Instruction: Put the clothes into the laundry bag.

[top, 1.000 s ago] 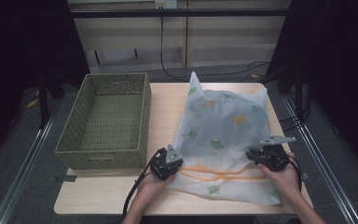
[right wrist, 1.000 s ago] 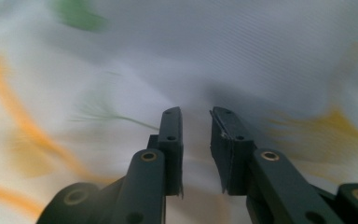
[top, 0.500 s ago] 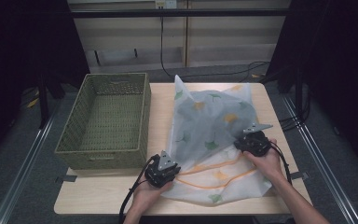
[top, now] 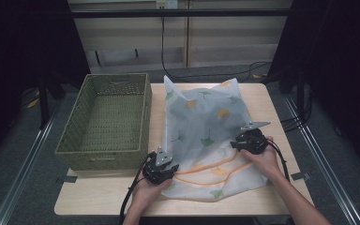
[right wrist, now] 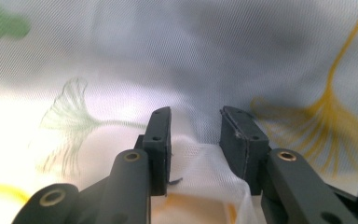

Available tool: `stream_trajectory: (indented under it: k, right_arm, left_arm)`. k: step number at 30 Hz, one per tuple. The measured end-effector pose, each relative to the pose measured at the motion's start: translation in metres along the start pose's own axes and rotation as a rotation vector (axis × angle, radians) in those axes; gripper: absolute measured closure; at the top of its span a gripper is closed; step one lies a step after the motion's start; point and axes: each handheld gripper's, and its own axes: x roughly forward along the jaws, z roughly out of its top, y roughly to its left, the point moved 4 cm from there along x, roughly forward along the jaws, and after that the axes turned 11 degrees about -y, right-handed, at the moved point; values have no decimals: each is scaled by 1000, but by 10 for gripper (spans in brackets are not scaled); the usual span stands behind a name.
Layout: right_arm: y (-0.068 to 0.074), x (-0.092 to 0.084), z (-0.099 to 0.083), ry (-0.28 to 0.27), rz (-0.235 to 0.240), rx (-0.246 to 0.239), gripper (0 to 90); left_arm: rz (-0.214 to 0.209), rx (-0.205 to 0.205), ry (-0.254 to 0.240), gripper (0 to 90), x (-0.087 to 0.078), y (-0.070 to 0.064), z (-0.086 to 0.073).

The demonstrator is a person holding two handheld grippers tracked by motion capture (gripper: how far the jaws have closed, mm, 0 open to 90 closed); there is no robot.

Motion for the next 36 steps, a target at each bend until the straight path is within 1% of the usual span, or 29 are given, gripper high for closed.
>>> stream_trajectory:
  k: [1,2,3,4,5,6,7,8,9,10,11,13,14,15,17,18,19,21,22,24,25,27,29,31,32,33,34,35,36]
  right_arm:
    - [2,-4,-3,2,17,4,631]
    - [4,-8,-5,9,17,10,620]
    - [7,-13,-7,18,47,9,620]
    - [10,-17,-11,32,48,2,605]
    - [14,-21,-14,33,53,-6,588]
    - [16,-25,-16,34,63,-12,587]
    - [20,-31,-18,36,74,-7,587]
    - [21,-35,-19,28,73,-22,586]
    - [23,-40,-20,21,59,-13,584]
    - [24,-43,-20,10,76,2,581]
    - [24,-47,-19,1,72,13,588]
    - [24,-53,-17,-31,77,35,596]
    - [24,-57,-15,-67,92,46,594]
    - [24,-59,-13,-92,90,56,590]
    - [25,-65,-12,-123,90,60,576]
    - [25,-67,-11,-139,86,64,558]
    - [27,-71,-10,-163,91,81,543]
    - [28,-79,-9,-203,90,87,522]
    - [29,-83,-10,-221,89,93,506]
    - [31,-91,-12,-249,95,104,489]
    - [31,-93,-13,-257,92,101,478]
    - [33,-98,-15,-259,94,101,486]
    - [34,-102,-14,-276,101,104,486]
    - [37,-105,-13,-299,105,100,475]
    - [38,-107,-13,-301,109,100,469]
    - [40,-108,-13,-305,113,96,466]
    - [42,-109,-14,-302,111,93,466]
    - [43,-110,-16,-292,111,97,465]
    - [44,-111,-16,-288,109,96,463]
  left_arm:
    - [11,7,3,634,-1,1,0]
    - [12,3,-6,635,0,1,0]
    - [27,6,-7,634,0,3,-1]
    - [46,25,-4,633,-1,5,-1]
    - [49,19,-7,633,-1,5,-1]
    - [48,21,-9,633,-1,6,-1]
    - [53,13,-15,631,0,7,-1]
    - [46,11,-10,624,0,8,-1]
    - [50,7,1,619,-1,9,-1]
    - [45,-13,-5,606,0,10,-1]
    - [33,-23,3,590,-1,12,-1]
    - [6,-33,-1,557,-1,11,-1]
    - [4,-34,-10,539,-2,11,-1]
    - [0,-39,-34,521,-2,10,0]
    - [-5,-45,-71,468,-5,8,1]
    - [-21,-53,-103,444,-7,6,2]
    - [-25,-45,-130,416,-10,5,3]
    - [-21,-35,-163,352,-16,2,6]
    - [-34,-42,-182,323,-20,1,7]
    - [-45,-53,-210,309,-27,-3,11]
    - [-49,-55,-228,297,-30,-4,12]
    - [-49,-62,-247,241,-37,-8,15]
    - [-63,-95,-268,223,-45,-12,15]
    - [-75,-112,-296,196,-51,-16,15]
    - [-74,-116,-313,196,-56,-19,15]
    - [-77,-117,-347,193,-63,-23,15]
    - [-102,-115,-374,178,-67,-26,15]
    - [-114,-117,-384,173,-70,-29,14]
    - [-115,-107,-398,172,-74,-33,13]
